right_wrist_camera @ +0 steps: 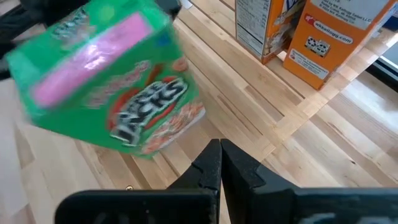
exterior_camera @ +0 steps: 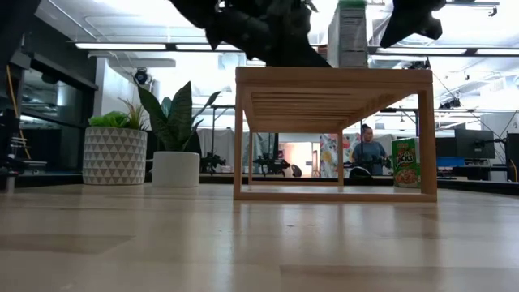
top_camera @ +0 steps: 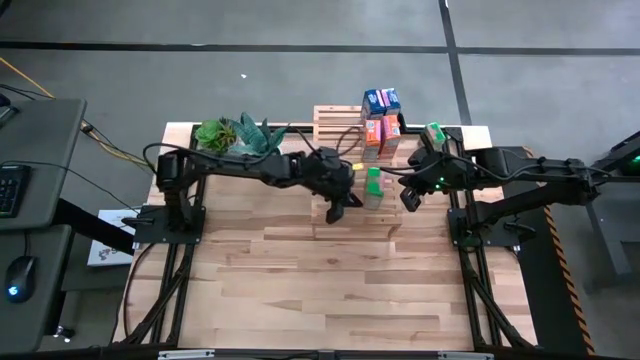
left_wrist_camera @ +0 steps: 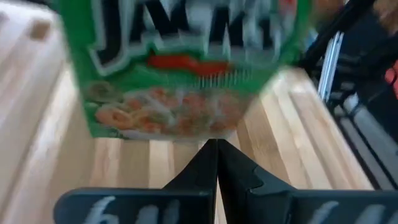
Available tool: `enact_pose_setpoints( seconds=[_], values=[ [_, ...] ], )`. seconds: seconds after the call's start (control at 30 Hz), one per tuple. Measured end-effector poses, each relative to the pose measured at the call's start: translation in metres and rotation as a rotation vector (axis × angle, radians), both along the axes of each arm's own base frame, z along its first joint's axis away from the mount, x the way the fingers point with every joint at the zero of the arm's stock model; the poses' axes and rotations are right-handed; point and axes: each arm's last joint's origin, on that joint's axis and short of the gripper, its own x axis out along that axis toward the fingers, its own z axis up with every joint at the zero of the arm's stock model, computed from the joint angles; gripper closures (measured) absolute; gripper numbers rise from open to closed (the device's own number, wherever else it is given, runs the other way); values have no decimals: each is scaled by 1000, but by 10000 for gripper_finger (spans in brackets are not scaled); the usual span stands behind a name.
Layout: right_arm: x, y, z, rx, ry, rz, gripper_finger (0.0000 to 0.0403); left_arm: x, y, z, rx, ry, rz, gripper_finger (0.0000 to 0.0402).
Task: Stack cereal on shelf
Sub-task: Put the left green cereal box on the shelf
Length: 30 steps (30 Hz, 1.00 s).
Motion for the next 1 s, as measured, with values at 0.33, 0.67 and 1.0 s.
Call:
enact_pose_setpoints(
  seconds=[0.33, 0.67, 1.0],
  values=[
    [0, 0, 0, 9, -3, 4, 403, 17, 1, 2, 92, 14, 34, 401],
    [0, 0, 0, 7, -3, 4, 403, 15, 20, 3, 147, 0, 118, 401],
    [0, -1, 0, -11, -11, -42, 403, 17, 20, 6, 142, -32, 107, 401]
  ],
)
